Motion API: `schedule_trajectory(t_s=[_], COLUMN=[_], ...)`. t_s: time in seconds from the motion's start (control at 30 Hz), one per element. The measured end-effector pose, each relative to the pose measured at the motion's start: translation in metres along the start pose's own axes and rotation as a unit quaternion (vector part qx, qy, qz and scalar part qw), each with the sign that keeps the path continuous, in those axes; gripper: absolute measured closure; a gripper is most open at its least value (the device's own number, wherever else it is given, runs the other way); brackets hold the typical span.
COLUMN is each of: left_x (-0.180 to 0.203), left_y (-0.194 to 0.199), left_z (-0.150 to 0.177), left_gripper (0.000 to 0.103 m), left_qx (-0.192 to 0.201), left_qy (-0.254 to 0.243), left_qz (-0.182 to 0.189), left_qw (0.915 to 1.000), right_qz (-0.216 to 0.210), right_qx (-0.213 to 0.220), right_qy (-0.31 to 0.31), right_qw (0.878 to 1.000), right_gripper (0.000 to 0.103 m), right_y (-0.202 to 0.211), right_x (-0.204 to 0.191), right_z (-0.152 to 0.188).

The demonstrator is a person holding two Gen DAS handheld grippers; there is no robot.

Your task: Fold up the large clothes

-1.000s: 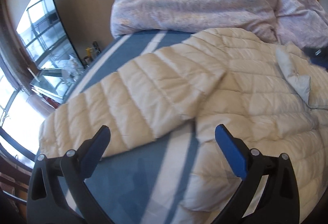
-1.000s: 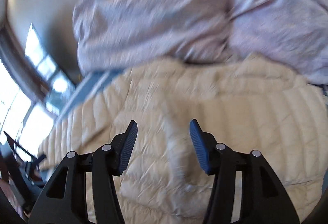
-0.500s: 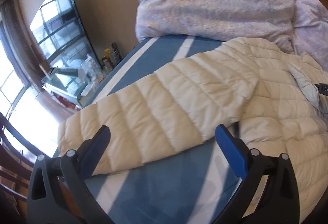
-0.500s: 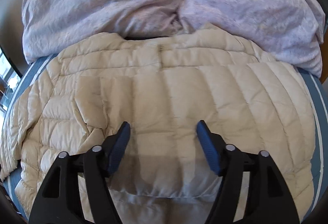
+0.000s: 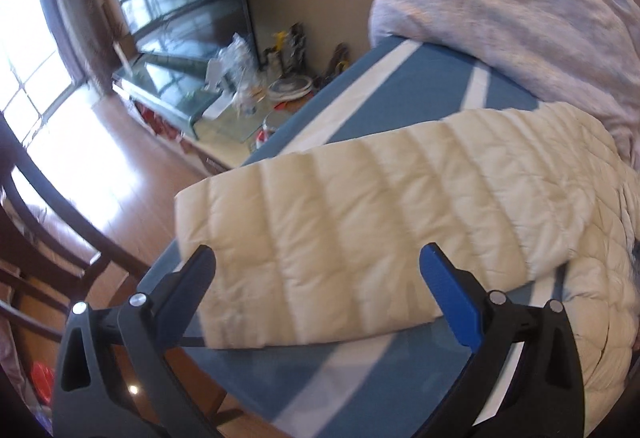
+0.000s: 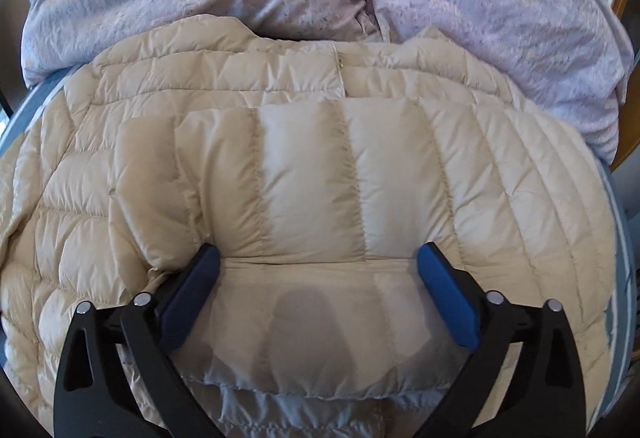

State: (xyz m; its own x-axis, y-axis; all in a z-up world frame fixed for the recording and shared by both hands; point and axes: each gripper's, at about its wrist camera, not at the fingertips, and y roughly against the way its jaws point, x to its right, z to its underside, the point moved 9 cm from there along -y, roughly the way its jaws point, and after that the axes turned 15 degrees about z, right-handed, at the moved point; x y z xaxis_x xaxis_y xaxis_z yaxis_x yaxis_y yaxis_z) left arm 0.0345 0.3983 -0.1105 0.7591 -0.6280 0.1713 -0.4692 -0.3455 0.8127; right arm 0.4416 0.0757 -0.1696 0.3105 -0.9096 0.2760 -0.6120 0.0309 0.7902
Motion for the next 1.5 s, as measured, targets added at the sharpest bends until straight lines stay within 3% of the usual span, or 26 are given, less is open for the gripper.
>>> schedule_trajectory(t_s=[0.27,0.47,0.6,0.77,0.87,1.03,1.23,1.5], left_x=[-0.032,-0.055,-0.064,-0.06,-0.052,-0.037,-0.03,-0.023], left_y=[-0.005,-0.005,-0.015,-0.023,-0.024,-0.027,-0.03,-0.026], left_z=[0.007,0.013,0.024,0.028,0.026,0.022,0.019,0.011], left_gripper=[0.002,0.01,0.032,0.041,0.051,0.085,0.094,0.098], left_qx=[-0.01,-0.015,-0.035,-0.035,-0.032,-0.031,-0.031,-0.017], left_qy=[0.034,0.069,0.097,0.095,0.089,0.07,0.056,0.042], left_qz=[-0.012,-0.02,-0.019,-0.019,-0.021,-0.012,-0.02,-0.02], left_qw=[0.9993,0.9973,0.9945,0.9946,0.9953,0.997,0.9978,0.9988], right_qz=[-0.013,-0.017,-0.018,-0.021,-0.021,-0.023,-0.027,-0.031], right_qx=[-0.005,-0.001,0.002,0.004,0.005,0.008,0.01,0.011], right_qy=[0.0,-0.003,-0.006,-0.008,-0.01,-0.011,-0.011,-0.011], right_qw=[1.0,1.0,1.0,1.0,1.0,1.0,1.0,0.999], right_gripper=[0.001,0.001,0.001,0.001,0.001,0.001,0.001,0.001], right_y=[-0.004,-0.004,-0.001,-0.001,-0.001,-0.002,-0.002,-0.002], right_x=[0.0,0.001,0.0,0.0,0.0,0.0,0.0,0.0], right_z=[0.0,-0.002,0.001,0.0,0.0,-0.001,-0.001,-0.002])
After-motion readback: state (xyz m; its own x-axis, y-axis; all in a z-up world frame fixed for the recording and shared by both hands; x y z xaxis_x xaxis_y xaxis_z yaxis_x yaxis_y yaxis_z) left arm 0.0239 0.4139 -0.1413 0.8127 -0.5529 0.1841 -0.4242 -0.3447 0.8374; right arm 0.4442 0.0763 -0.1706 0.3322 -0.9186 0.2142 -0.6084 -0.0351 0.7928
